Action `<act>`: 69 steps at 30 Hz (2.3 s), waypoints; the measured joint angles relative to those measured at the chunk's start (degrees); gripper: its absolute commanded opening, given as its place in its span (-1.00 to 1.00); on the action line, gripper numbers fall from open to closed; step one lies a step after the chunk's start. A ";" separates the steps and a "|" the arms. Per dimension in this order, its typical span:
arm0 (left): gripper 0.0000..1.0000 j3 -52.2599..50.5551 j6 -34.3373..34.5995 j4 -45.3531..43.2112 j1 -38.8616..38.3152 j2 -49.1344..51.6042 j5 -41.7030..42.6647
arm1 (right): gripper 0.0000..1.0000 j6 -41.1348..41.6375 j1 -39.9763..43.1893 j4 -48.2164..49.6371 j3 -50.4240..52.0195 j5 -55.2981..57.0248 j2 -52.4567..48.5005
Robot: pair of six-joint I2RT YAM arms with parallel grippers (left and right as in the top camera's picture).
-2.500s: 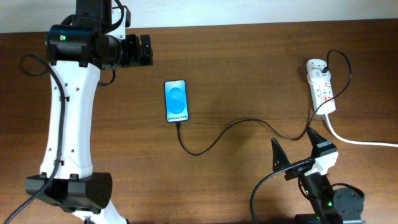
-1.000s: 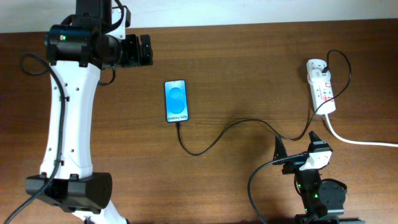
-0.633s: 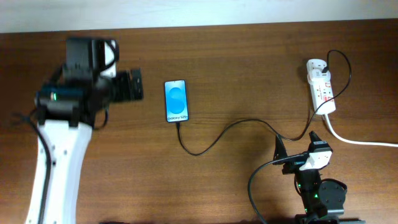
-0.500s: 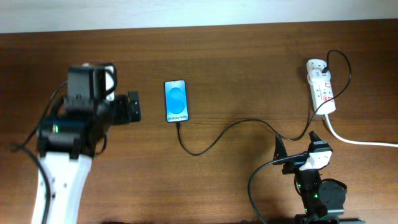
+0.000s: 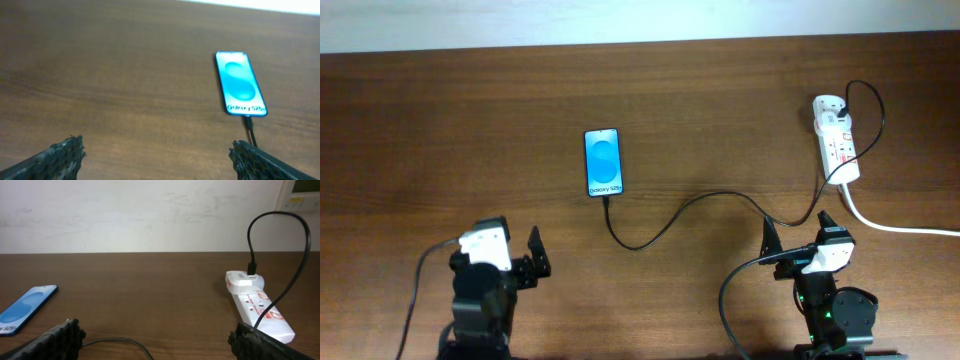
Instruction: Plug charger to phone and switch on socket
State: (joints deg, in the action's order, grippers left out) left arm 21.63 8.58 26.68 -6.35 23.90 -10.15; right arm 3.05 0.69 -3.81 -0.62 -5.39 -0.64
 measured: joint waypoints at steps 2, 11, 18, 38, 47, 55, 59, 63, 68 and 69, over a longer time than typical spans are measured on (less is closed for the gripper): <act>0.98 -4.31 0.00 -3.21 0.02 -4.09 0.00 | 0.97 -0.02 0.00 0.00 0.00 0.00 0.00; 0.98 -16.76 0.00 -20.92 0.07 -15.39 0.59 | 0.97 -0.02 0.00 -0.02 0.00 0.02 0.00; 0.99 -19.67 -9.64 -27.67 3.37 -18.88 8.76 | 0.97 -0.02 0.00 0.00 0.00 0.00 0.02; 0.99 -20.98 -12.07 -22.36 6.54 -23.06 9.49 | 0.97 -0.04 0.00 0.00 0.00 0.00 0.00; 0.98 -20.98 -12.09 -22.36 6.56 -23.06 9.49 | 0.97 -0.02 0.00 0.00 0.00 0.00 0.00; 0.99 -20.98 -12.09 -22.36 6.54 -23.08 9.49 | 0.97 -0.02 0.00 0.00 0.00 0.00 0.00; 0.98 -21.00 -12.09 -22.36 6.56 -23.06 9.49 | 0.97 0.00 0.00 0.00 0.00 0.00 0.02; 0.98 -21.00 -12.09 -22.36 6.56 -23.06 9.49 | 0.97 0.00 0.00 0.00 0.00 0.00 0.00; 0.98 -20.98 -12.09 -22.36 6.56 -23.08 9.49 | 0.97 -0.02 0.00 0.00 0.00 0.00 0.00; 0.98 -20.98 -12.09 -22.36 6.56 -23.06 9.49 | 0.97 0.00 0.00 0.00 0.00 0.00 0.00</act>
State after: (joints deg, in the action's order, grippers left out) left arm 0.64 -3.51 4.32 0.21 0.84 -0.67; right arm 3.05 0.69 -3.81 -0.62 -5.39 -0.64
